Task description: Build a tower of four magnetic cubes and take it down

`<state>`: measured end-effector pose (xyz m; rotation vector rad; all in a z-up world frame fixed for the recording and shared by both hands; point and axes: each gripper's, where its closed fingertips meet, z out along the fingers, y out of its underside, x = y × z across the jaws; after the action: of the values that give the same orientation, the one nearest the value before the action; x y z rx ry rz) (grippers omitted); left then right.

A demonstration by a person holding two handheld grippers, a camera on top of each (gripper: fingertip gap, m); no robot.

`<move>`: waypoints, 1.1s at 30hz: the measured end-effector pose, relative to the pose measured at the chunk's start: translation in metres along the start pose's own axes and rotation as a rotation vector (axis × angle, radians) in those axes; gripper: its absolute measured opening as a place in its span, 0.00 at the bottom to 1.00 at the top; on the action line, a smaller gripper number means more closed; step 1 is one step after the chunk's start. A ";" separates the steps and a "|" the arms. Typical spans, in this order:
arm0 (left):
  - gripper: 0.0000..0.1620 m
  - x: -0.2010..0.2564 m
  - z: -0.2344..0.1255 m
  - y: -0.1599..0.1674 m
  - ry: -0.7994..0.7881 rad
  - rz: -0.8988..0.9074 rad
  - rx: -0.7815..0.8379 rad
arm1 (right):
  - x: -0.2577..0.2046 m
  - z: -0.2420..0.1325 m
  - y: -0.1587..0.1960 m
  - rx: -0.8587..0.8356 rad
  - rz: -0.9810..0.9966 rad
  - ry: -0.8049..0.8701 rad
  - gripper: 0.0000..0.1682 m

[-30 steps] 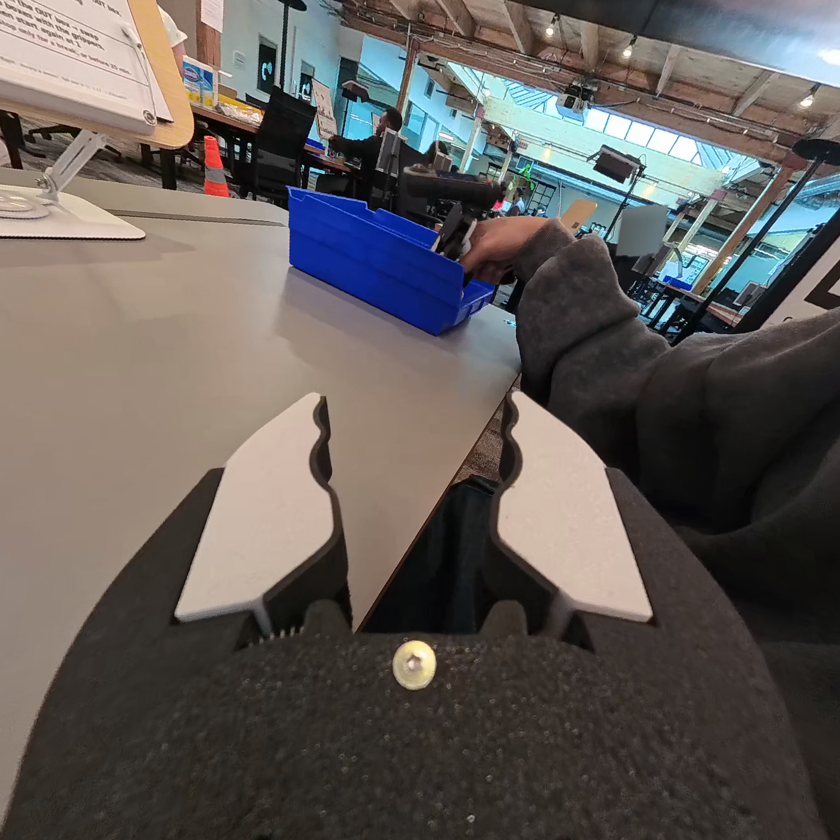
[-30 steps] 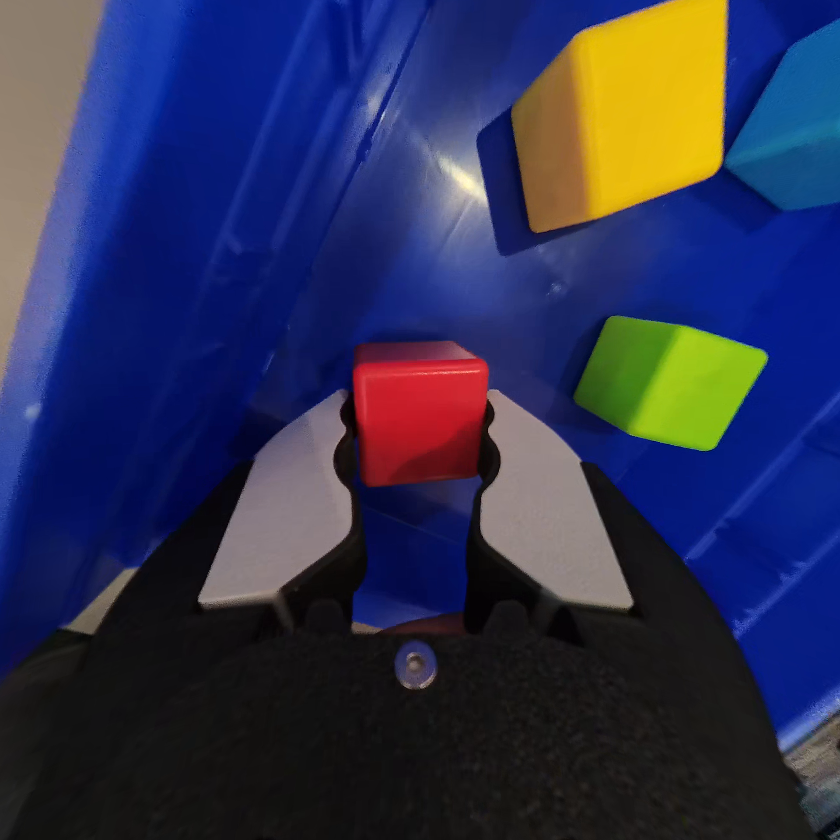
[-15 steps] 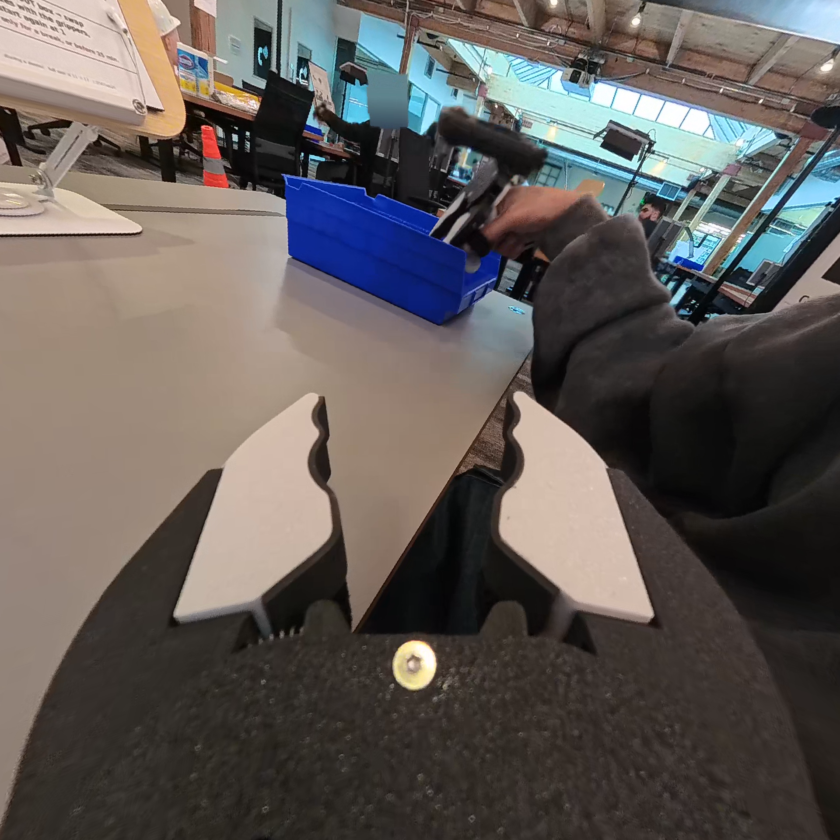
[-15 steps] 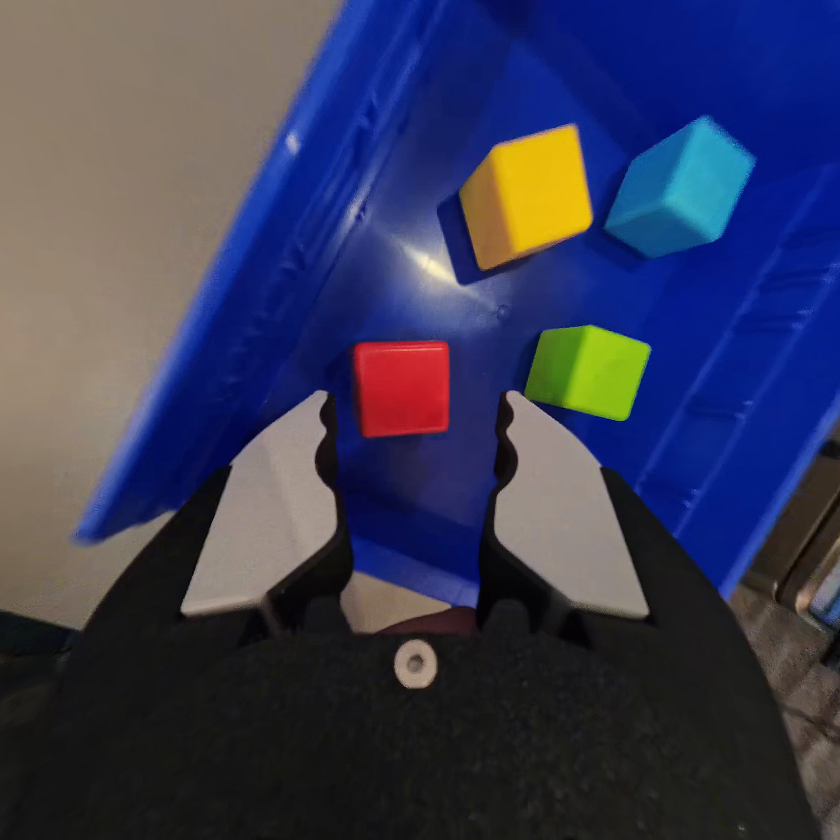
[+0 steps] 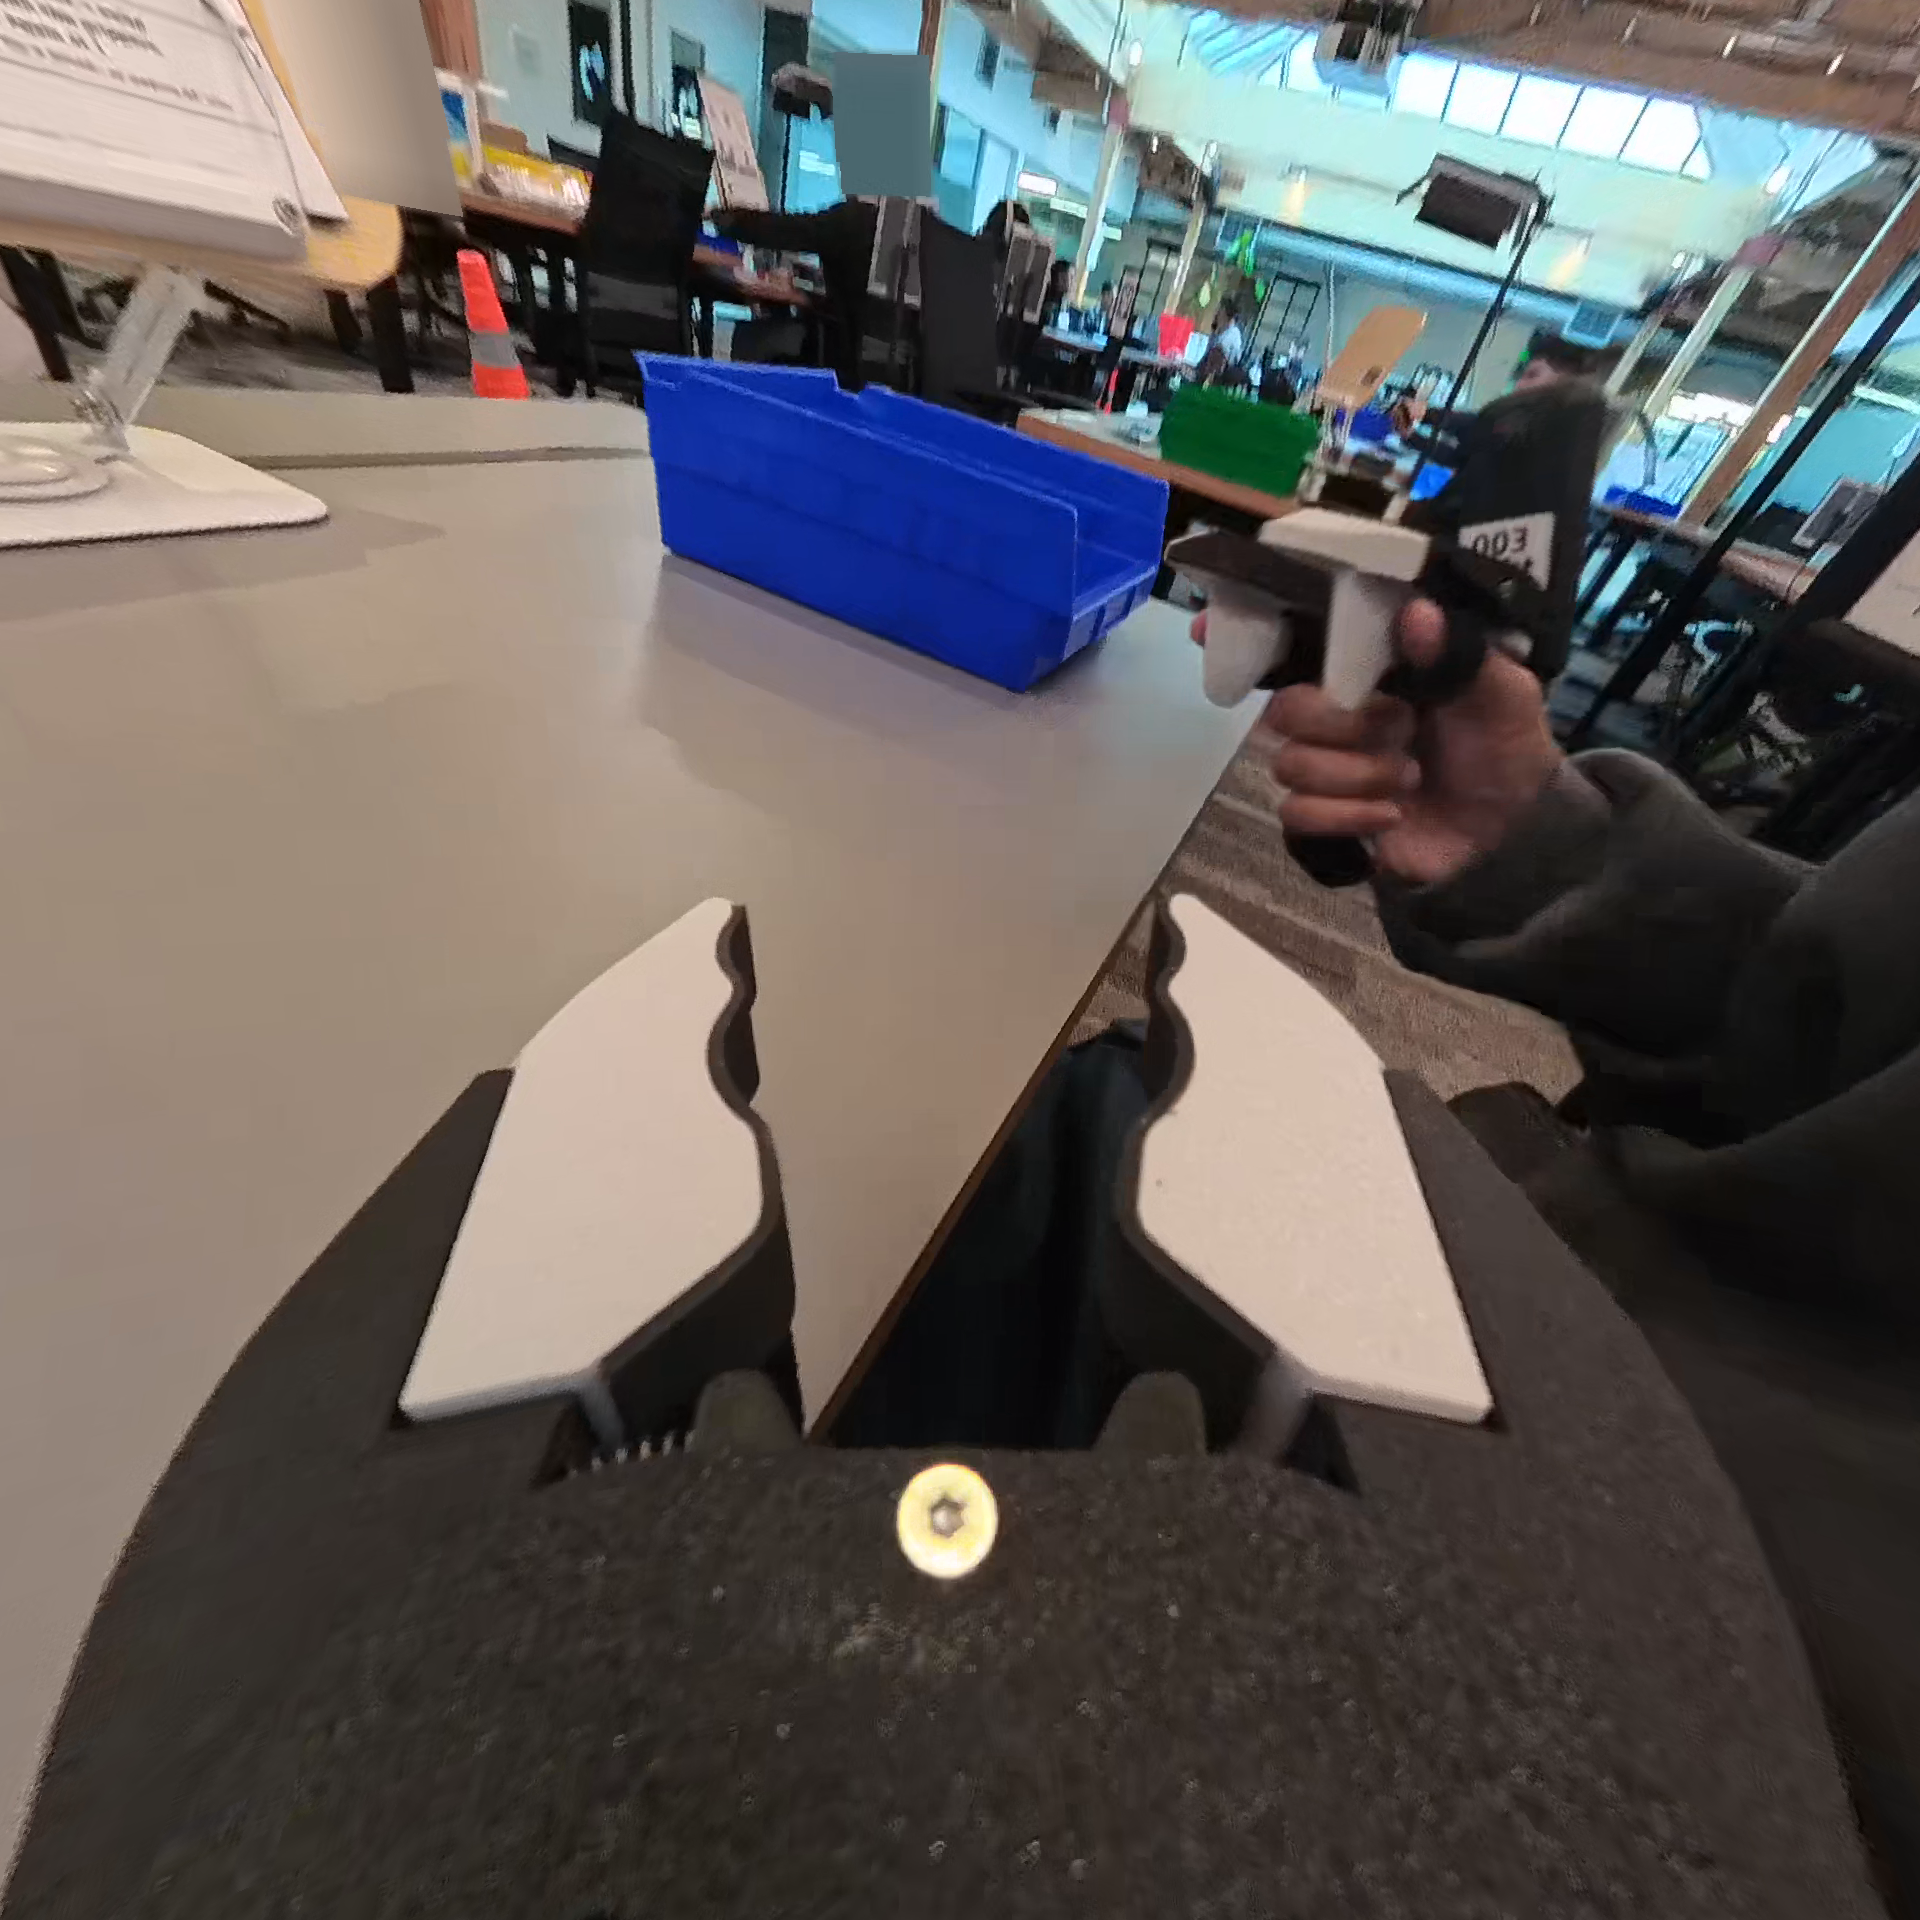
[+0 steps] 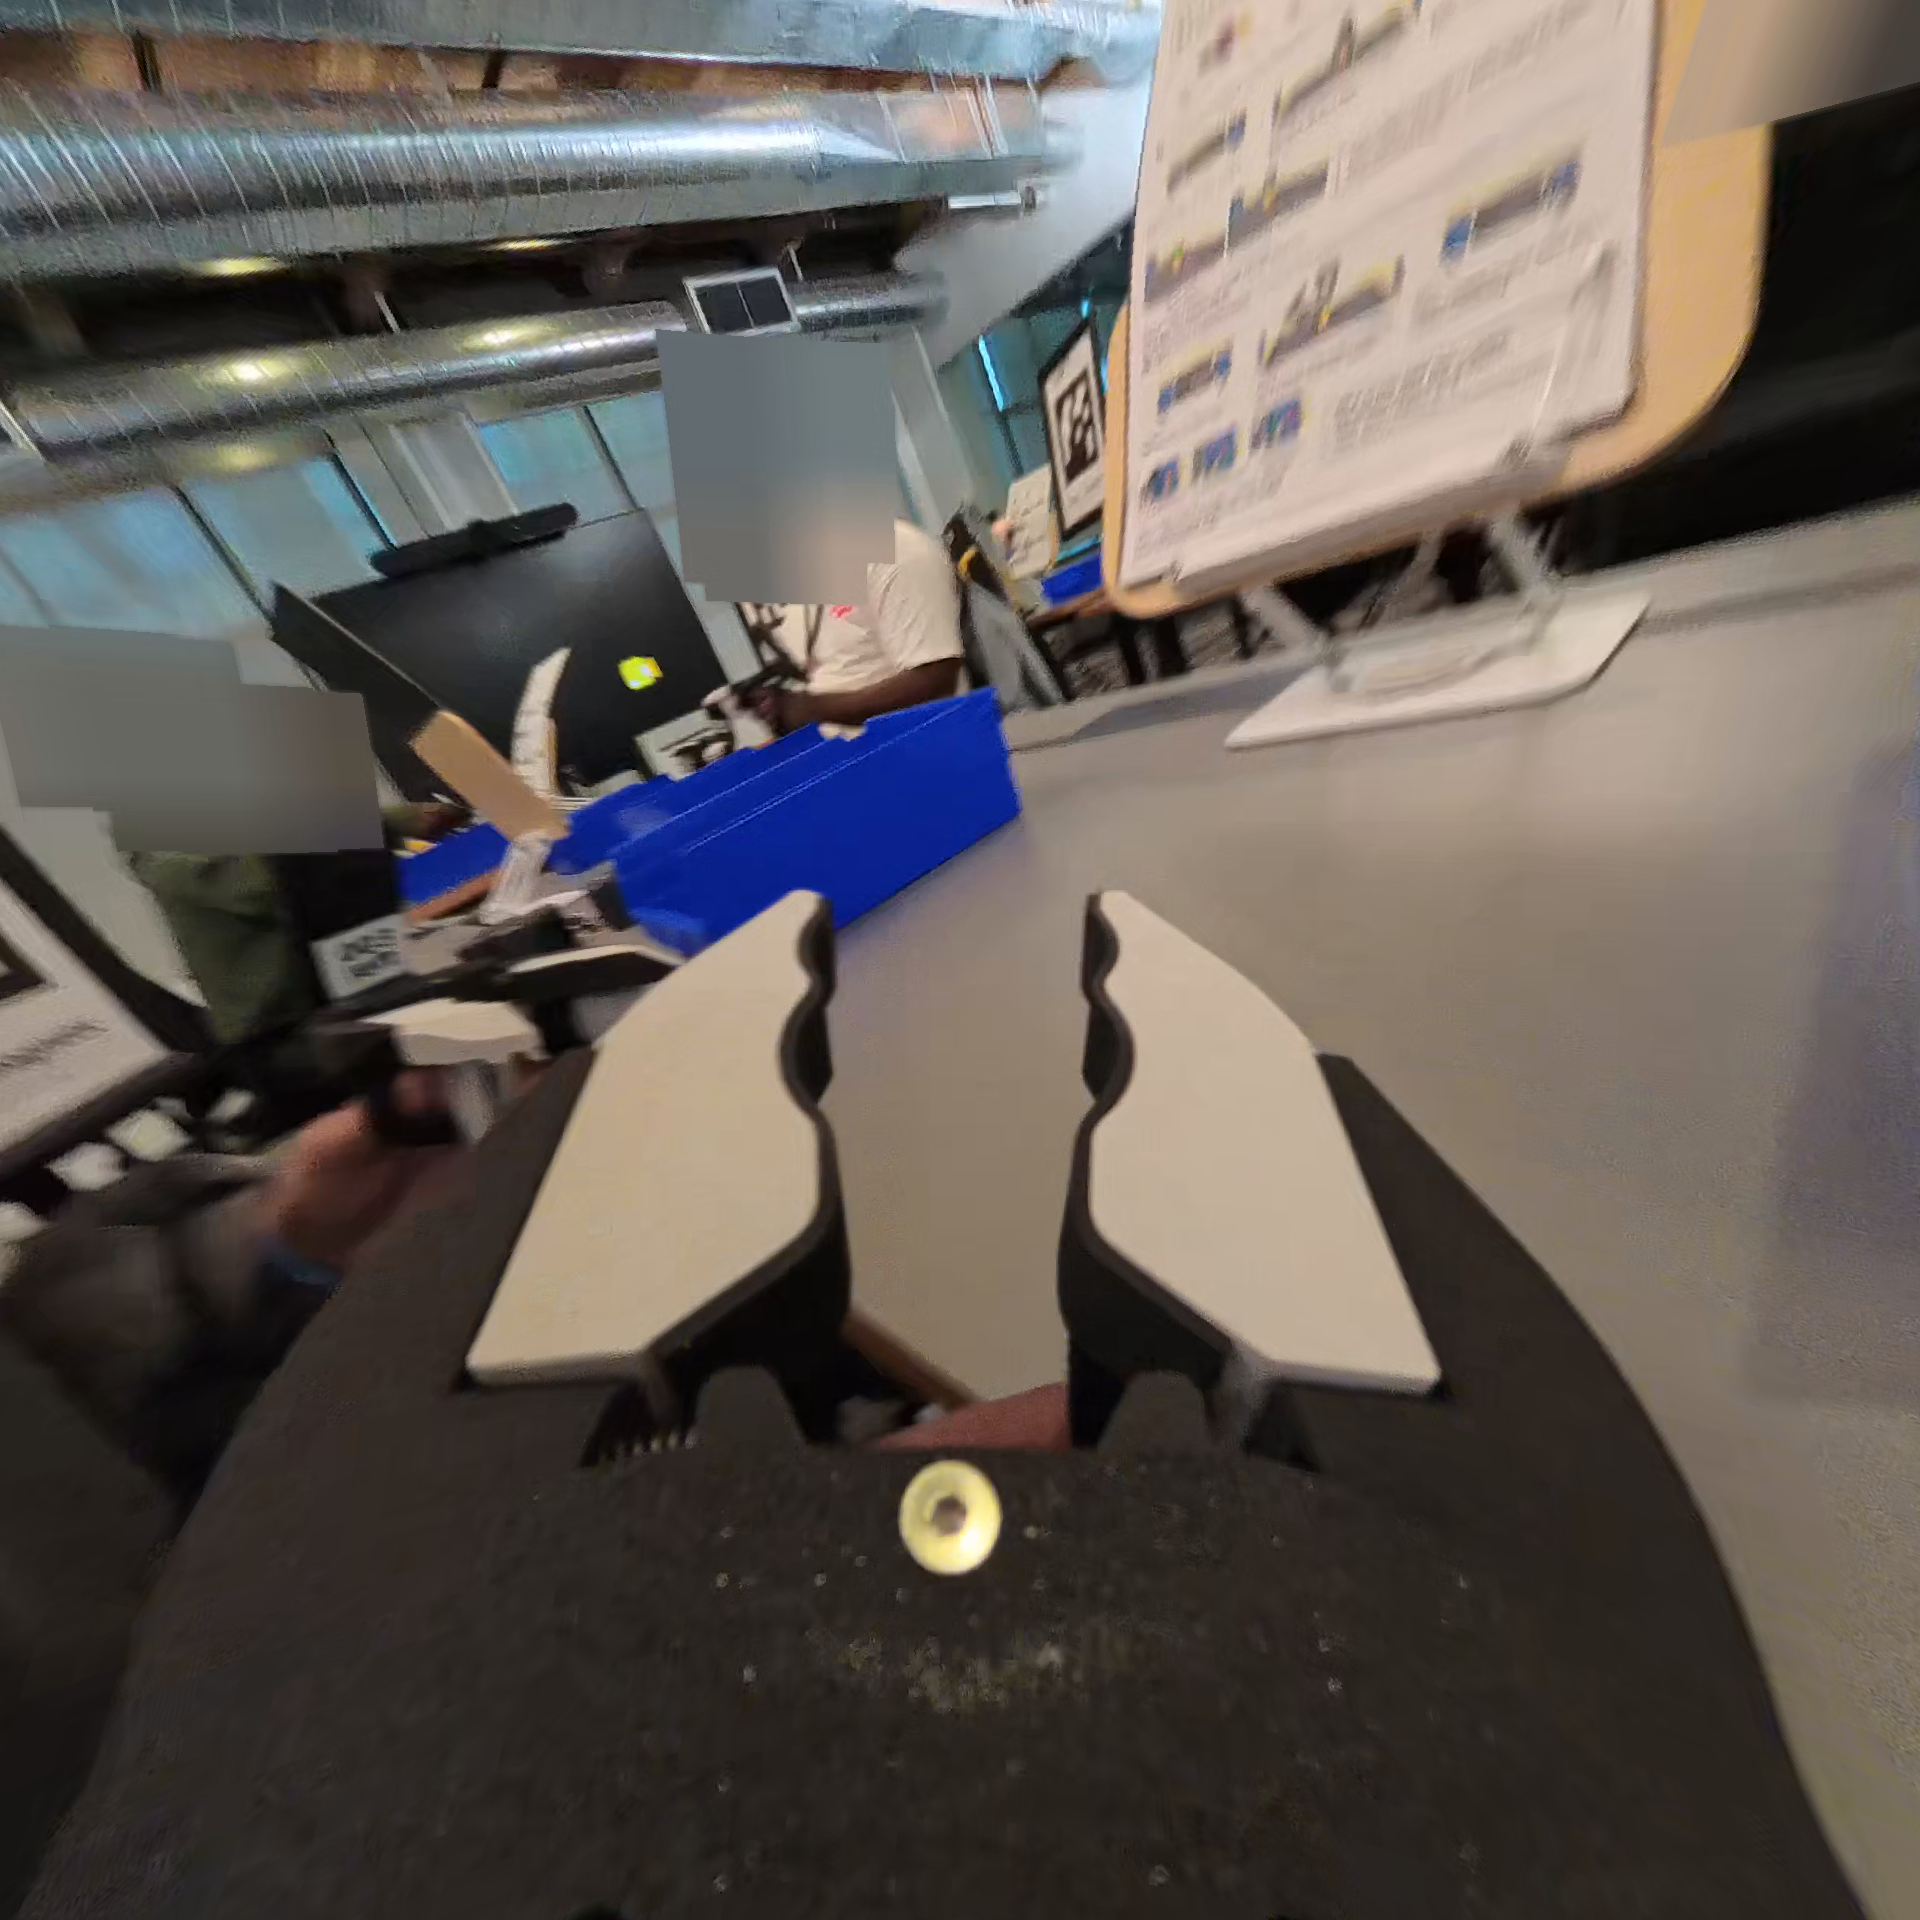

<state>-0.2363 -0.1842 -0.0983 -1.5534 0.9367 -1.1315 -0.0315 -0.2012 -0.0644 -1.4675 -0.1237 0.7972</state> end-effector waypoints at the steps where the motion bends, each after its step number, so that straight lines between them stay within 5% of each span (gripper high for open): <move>1: 0.45 0.001 0.002 0.004 0.000 0.000 -0.024 | -0.010 -0.002 0.004 -0.029 0.032 -0.019 0.31; 5: 0.46 0.003 0.019 0.004 -0.022 0.094 -0.043 | 0.001 -0.023 -0.020 0.081 -0.081 0.097 0.29; 10: 0.43 0.029 0.071 -0.040 -0.003 0.173 0.133 | 0.056 -0.061 -0.049 0.239 -0.050 0.325 0.29; 13: 0.44 0.049 0.130 -0.048 0.094 0.078 0.104 | 0.080 -0.093 -0.067 0.300 -0.116 0.494 0.29; 17: 0.47 0.029 0.222 -0.042 -0.069 0.048 -0.054 | 0.088 -0.124 -0.083 0.383 -0.162 0.620 0.27; 24: 0.60 0.027 0.348 -0.026 -0.222 0.007 -0.141 | 0.091 -0.123 -0.078 0.330 -0.223 0.655 0.27; 27: 0.55 0.020 0.374 -0.014 -0.295 0.024 -0.205 | 0.090 -0.122 -0.078 0.320 -0.235 0.653 0.26; 33: 0.29 0.001 0.375 -0.020 -0.335 -0.069 -0.218 | 0.101 -0.128 -0.075 0.297 -0.216 0.702 0.26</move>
<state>0.1251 -0.0845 -0.1183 -1.8948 0.8028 -0.7995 0.1417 -0.2452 -0.0538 -1.3431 0.3489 0.0896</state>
